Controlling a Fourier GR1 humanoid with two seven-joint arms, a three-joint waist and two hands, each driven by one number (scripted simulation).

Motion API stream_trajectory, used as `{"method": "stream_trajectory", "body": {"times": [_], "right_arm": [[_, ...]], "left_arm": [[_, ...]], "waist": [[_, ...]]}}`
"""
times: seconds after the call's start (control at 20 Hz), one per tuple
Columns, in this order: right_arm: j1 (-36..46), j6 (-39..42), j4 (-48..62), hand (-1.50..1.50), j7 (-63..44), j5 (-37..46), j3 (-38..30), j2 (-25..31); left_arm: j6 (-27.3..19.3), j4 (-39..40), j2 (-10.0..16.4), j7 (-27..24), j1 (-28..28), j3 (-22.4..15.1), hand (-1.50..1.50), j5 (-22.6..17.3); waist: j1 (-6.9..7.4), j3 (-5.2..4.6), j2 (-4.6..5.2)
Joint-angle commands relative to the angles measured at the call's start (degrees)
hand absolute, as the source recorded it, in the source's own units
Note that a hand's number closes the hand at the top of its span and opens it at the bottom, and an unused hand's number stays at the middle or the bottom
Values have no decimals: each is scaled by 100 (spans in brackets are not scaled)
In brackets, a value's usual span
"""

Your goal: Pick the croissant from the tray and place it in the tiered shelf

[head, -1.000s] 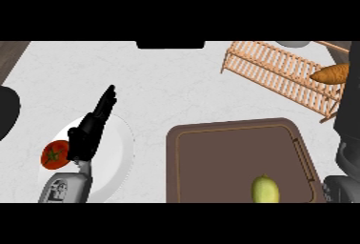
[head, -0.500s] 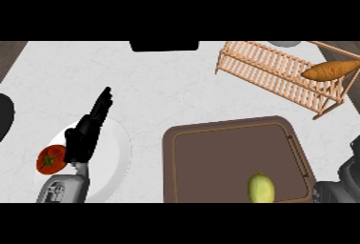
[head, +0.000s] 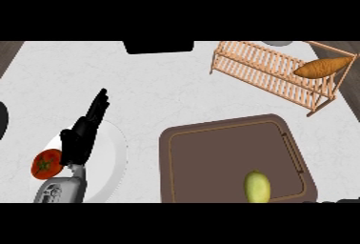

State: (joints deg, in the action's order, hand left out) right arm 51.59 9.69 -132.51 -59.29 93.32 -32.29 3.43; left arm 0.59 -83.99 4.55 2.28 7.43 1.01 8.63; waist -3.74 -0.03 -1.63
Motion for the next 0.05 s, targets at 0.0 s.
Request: {"method": "stream_trajectory", "body": {"times": [0.0], "right_arm": [[-452, 1553, -1629, -150, -325, -206, -84, -269]], "left_arm": [[172, -11, 163, -1, -32, 115, 0, -127]], "waist": [[-11, 1, 0]]}}
